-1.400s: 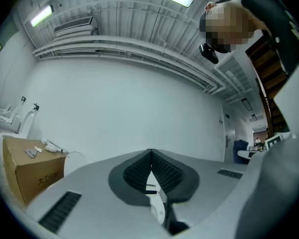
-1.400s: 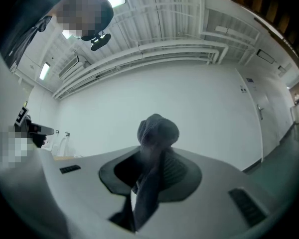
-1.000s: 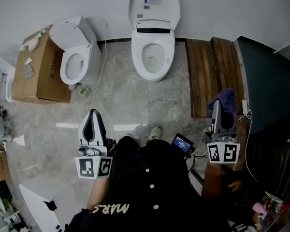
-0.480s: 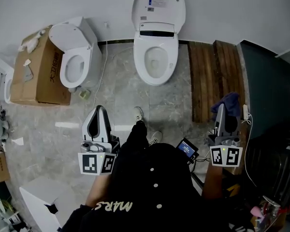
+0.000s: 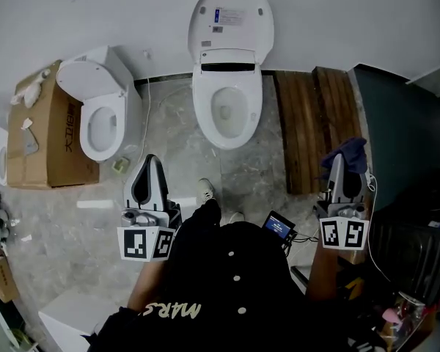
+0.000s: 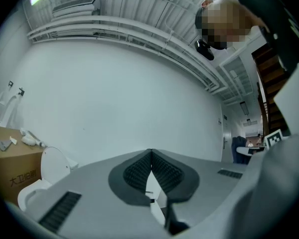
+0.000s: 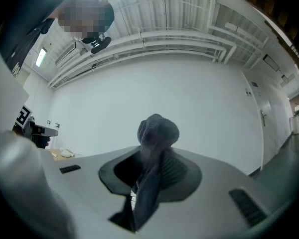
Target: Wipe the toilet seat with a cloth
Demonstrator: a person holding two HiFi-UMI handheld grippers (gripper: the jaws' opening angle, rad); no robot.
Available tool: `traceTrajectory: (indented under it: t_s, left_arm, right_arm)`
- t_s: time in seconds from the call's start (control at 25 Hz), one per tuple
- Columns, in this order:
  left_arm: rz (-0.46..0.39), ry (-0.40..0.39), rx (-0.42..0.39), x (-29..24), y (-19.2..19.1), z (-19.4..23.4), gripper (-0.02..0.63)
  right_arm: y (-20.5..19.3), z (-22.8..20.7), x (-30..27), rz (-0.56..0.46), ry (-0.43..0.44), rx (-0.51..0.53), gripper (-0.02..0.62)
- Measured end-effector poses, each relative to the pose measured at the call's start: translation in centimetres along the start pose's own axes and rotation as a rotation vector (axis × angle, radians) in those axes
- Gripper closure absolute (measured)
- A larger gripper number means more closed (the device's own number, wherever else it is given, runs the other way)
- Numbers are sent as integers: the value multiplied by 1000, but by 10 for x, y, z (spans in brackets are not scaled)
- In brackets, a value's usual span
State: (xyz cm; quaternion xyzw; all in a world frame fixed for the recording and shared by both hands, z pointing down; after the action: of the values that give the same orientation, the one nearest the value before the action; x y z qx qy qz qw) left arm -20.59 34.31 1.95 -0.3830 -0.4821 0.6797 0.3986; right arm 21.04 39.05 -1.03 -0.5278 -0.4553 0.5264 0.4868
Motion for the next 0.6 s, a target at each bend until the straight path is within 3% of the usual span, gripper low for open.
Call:
traceTrajectory:
  t_s: [0.32, 0.6]
  left_arm:
    - [13, -51, 6, -54, 16, 38, 598]
    - [52, -73, -11, -84, 15, 42, 598]
  right_arm:
    - [17, 9, -43, -17, -94, 11, 508]
    - [8, -1, -59, 18, -129, 2, 508]
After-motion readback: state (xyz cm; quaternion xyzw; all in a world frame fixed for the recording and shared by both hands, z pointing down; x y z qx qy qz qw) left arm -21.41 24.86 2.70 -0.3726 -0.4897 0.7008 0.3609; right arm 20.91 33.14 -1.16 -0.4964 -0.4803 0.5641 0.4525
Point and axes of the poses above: the fingertips, and each gripper's own axes: x backward along the fingers, z to its left, y out of its top, the point moved 4 cm from there along x, backward along the fingers, and after that the axes turned 12 degrees about z, right-handed, at the moved point
